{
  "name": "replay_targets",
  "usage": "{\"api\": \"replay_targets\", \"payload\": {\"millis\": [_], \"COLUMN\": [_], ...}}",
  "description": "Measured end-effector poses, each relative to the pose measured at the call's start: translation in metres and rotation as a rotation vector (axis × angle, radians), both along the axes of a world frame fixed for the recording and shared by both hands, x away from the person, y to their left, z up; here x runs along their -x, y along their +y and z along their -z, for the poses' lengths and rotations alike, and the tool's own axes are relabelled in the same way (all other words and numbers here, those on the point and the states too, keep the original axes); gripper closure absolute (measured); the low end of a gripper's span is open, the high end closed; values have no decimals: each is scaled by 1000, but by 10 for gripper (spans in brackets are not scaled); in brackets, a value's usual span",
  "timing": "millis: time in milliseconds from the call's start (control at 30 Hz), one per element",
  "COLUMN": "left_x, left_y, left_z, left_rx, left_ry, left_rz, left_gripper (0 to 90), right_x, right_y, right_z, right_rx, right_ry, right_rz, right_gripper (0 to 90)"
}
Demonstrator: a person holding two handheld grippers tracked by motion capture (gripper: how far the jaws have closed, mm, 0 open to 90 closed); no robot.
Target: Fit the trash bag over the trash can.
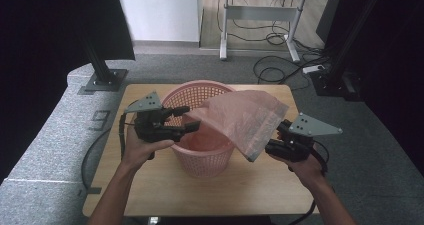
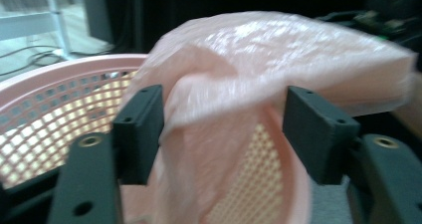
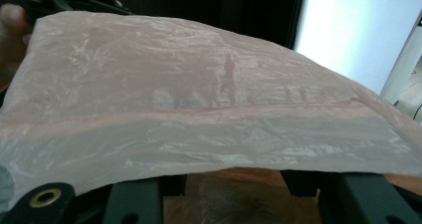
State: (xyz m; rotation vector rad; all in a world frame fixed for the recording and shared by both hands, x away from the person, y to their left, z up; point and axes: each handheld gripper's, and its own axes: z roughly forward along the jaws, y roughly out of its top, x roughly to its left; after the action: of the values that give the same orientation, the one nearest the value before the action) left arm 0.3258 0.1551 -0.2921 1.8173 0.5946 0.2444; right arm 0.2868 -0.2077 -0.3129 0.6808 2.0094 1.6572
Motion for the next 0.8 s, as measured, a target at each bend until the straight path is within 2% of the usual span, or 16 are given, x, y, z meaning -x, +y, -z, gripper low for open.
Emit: {"api": "replay_targets", "payload": {"millis": [100,133,233,300,400,500,667,800], "left_x": [-5,-6,-10,-11,-13,-14,-15,-16], "left_y": [-4,-5,-7,-7,-6,-4,-3,-5], "left_z": [3,3,5,6,7,9,11,11], "left_rx": [-39,-46,-37,-30,-13,-8,7,9], "left_ry": [-11,-12,14,23,39,57,95,111], "left_rz": [-52,-55,-55,-73,-113,-134,-136,-140], "left_gripper": [555,622,808,855,885,890,892,892], "right_x": [-1,0,1,3,7,14,30,40], "right_y": [0,0,-1,-3,-11,-19,-29,-26], "right_z": [0,0,1,3,10,22,44,55], "right_rx": [-5,-5,-4,-5,-10,-26,-48,-44], "right_ry": [6,6,8,12,26,36,39,59], "right_rz": [-4,-6,-10,-12,-26,-40,-60,-98], "right_gripper": [526,525,523,518,506,499,487,474]}}
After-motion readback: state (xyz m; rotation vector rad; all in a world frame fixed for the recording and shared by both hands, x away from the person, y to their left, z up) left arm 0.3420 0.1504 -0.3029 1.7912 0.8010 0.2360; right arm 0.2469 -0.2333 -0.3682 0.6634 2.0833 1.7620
